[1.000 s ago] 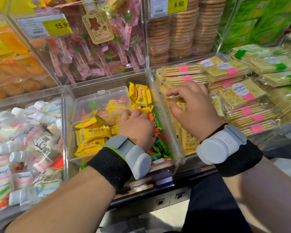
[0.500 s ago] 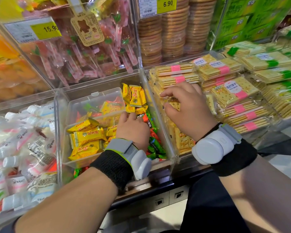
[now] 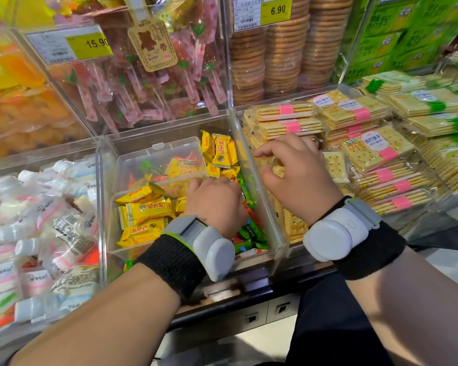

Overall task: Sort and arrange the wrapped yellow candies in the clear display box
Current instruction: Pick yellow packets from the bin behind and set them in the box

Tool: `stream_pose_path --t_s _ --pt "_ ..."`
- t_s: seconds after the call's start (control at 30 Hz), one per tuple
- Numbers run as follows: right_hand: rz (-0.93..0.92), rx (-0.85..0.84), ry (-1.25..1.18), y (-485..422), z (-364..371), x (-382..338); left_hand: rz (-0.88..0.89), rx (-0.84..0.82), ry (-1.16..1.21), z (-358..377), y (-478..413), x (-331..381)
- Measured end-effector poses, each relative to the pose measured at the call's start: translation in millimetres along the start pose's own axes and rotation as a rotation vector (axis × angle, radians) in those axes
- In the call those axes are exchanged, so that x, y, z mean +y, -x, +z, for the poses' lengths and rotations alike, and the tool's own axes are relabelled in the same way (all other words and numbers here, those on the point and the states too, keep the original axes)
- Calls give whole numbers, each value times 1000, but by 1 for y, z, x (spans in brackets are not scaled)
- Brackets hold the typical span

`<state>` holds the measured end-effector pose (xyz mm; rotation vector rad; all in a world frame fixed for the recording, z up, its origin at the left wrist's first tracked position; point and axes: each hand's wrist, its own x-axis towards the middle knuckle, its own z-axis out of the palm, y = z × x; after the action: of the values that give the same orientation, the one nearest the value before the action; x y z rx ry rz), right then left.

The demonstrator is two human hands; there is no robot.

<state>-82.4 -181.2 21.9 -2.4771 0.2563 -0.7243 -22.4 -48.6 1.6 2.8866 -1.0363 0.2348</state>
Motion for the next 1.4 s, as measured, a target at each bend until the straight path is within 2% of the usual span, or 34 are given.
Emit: stream_pose_path --t_s 0.23,0.47,0.73,1.0,1.2,1.4 --pt "-25 -108 -1 0 7 -12 -21 167 285 -20 9 -14" --pt "-55 -217 57 1 19 -27 -54 233 539 -37 18 -34" --pt "-80 -211 87 -5 32 -44 -64 377 663 -32 25 -64" --pt "-125 -225 99 -10 50 -54 -93 406 768 -22 31 -89" --pt "-153 -219 115 -14 61 -56 -199 366 701 -19 32 -98" --pt "-182 -199 198 -18 67 -55 -211 338 324 -6 30 -108"
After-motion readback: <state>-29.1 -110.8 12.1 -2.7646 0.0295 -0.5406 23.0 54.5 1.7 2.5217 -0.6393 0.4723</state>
